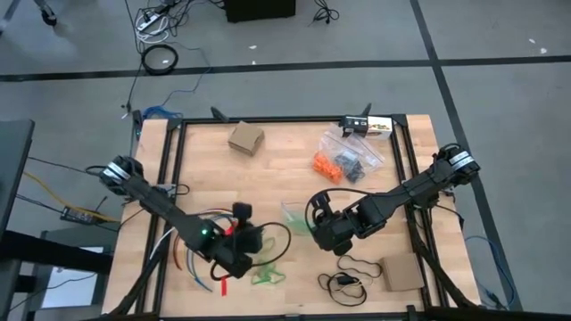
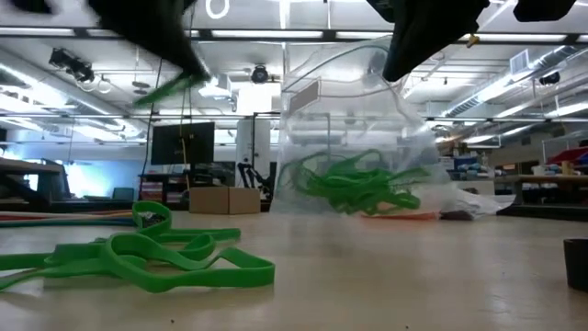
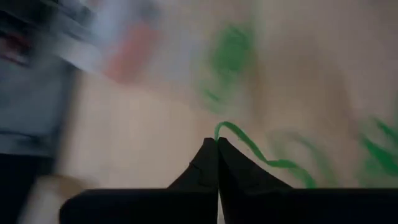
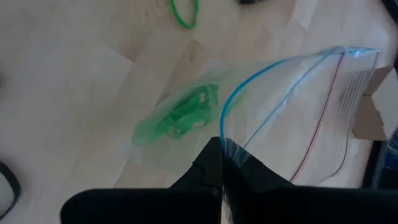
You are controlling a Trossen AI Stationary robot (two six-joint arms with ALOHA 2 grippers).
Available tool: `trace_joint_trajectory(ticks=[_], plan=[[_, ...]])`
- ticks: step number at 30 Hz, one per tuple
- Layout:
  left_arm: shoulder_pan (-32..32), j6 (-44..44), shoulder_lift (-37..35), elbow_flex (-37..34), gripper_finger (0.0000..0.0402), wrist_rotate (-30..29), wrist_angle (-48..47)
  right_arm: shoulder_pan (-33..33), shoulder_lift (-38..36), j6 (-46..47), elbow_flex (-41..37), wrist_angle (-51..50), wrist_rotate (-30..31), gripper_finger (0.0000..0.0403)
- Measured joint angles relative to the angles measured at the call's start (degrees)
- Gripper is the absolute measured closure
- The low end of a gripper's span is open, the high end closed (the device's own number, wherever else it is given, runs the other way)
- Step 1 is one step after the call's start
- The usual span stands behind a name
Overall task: Sort rubber bands
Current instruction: Put the green rubber band into the transparent zip bag
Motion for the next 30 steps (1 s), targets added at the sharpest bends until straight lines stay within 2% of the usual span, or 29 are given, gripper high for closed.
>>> trace_joint_trajectory(ticks=[3, 5, 11, 16, 21, 24, 30], plan=[[1.97, 6.83, -0.11, 4.10, 0.0400, -8.17, 0.75, 0.00, 0.00, -0.04, 0.00, 0.39, -0.38, 0.0403], [4.25, 11.39, -0.11, 5.35, 0.0400, -10.85, 3.82, 0.00, 0.00, -0.04, 0.00, 0.49, -0.44, 0.0403], [11.15, 23.45, -0.06, 5.46, 0.0401, -10.87, 20.01, 0.00, 0.00, -0.04, 0.00, 0.51, -0.57, 0.0403], [16.30, 27.20, -0.06, 5.48, 0.0401, -3.02, 26.53, -0.08, 0.00, -0.43, 0.00, 0.50, -0.57, 0.0403], [19.11, 23.68, 1.15, 3.60, 0.0395, 7.63, 28.50, -0.09, 0.00, -0.54, 0.00, 0.47, -0.52, 0.0403], [19.34, 23.27, 2.82, 2.25, 0.0388, 9.89, 30.62, -0.11, 0.00, -1.06, 0.00, 0.55, -0.34, 0.0403], [18.50, 22.03, 5.73, 1.94, 0.0336, 15.95, 31.13, -0.46, 0.00, -1.42, 0.00, 0.56, -0.34, 0.0403]])
